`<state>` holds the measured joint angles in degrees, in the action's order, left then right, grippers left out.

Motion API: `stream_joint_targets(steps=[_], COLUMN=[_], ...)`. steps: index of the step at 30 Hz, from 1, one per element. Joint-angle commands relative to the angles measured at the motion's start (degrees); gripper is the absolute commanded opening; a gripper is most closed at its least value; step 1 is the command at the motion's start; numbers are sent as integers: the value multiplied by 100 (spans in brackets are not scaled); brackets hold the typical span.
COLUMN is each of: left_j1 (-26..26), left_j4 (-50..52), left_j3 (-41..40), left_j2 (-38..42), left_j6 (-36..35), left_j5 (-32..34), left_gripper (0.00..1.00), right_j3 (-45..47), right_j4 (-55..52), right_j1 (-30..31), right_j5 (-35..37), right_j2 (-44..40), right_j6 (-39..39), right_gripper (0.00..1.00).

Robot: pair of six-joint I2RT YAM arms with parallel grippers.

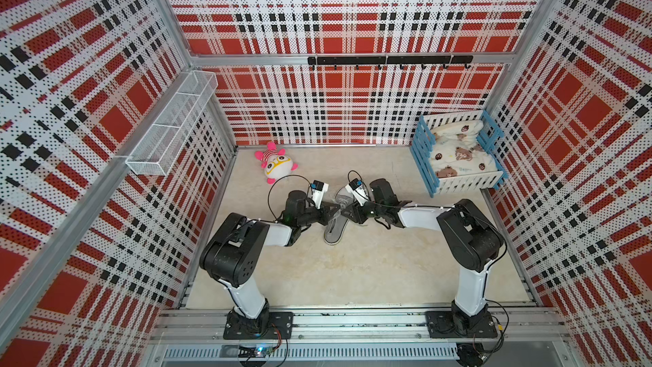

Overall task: Tie the shoes
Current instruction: Cross the shoelace with the shoelace.

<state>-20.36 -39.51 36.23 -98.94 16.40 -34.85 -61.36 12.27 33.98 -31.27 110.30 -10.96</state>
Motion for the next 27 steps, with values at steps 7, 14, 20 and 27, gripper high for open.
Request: stream_joint_targets(steps=[7,14,20,27], left_j1=[-64,-85,-135,-161], left_j4=[-243,-247,-245,-247], left_j3=[-11,-10,-19,-81], left_j2=[173,167,233,338], left_j6=[-45,-32,12,107], left_j5=[-215,-215,-166,89], left_gripper=[0,0,0,0], right_j3=[-281,-249,-101,419], right_j4=[42,100,377,636], right_j1=[-23,8,89,249], right_j5=[-147,-107,227,1692], right_j2=[225,235,156,-350], right_j6=[14,28,-272,-1116], right_gripper=[28,17,0,0])
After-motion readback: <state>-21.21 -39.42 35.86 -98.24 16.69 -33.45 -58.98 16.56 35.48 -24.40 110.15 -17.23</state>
